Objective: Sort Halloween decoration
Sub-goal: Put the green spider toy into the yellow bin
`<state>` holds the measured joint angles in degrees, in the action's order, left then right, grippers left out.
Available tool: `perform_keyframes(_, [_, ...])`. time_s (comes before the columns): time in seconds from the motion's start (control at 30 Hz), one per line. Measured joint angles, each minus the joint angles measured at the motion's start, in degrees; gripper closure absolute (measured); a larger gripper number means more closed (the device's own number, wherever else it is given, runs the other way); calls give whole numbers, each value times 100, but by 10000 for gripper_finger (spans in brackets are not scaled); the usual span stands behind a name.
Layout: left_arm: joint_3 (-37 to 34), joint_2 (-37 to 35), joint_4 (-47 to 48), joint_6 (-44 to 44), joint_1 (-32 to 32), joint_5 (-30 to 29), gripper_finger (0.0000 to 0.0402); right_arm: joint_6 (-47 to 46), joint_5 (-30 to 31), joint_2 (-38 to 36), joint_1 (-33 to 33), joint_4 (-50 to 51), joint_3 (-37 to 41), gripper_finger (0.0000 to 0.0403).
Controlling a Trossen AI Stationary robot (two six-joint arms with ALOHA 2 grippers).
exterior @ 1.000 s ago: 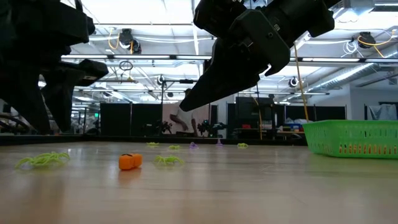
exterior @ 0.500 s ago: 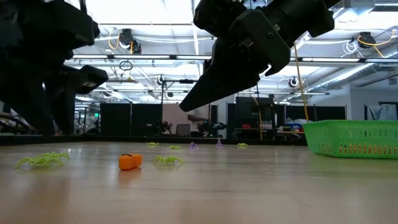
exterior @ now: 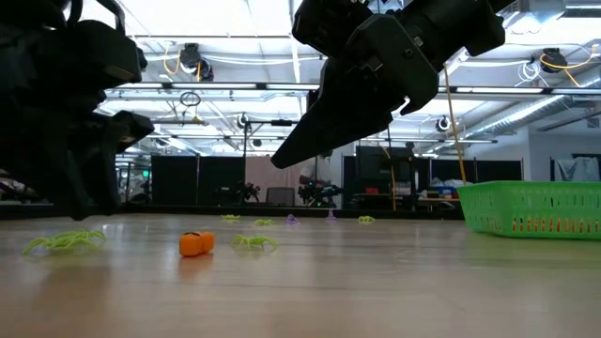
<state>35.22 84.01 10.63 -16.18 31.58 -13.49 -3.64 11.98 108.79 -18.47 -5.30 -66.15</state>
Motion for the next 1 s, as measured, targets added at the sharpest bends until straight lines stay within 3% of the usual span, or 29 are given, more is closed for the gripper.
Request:
perform_keyframes(0.2, [0, 0, 55, -125, 37, -5, 239, 0, -1, 0, 0, 0, 0, 181])
perform_keyframes(0.33, [0, 0, 54, 126, 111, 249, 225, 0, -1, 0, 0, 0, 0, 181])
perform_keyframes(0.8, [0, 0, 38, 313, 150, 403, 299, 2, -1, 0, 1, -1, 2, 181])
perform_keyframes(1.0, [0, 0, 31, 314, 148, 218, 302, 2, -1, 0, 1, 0, 2, 181])
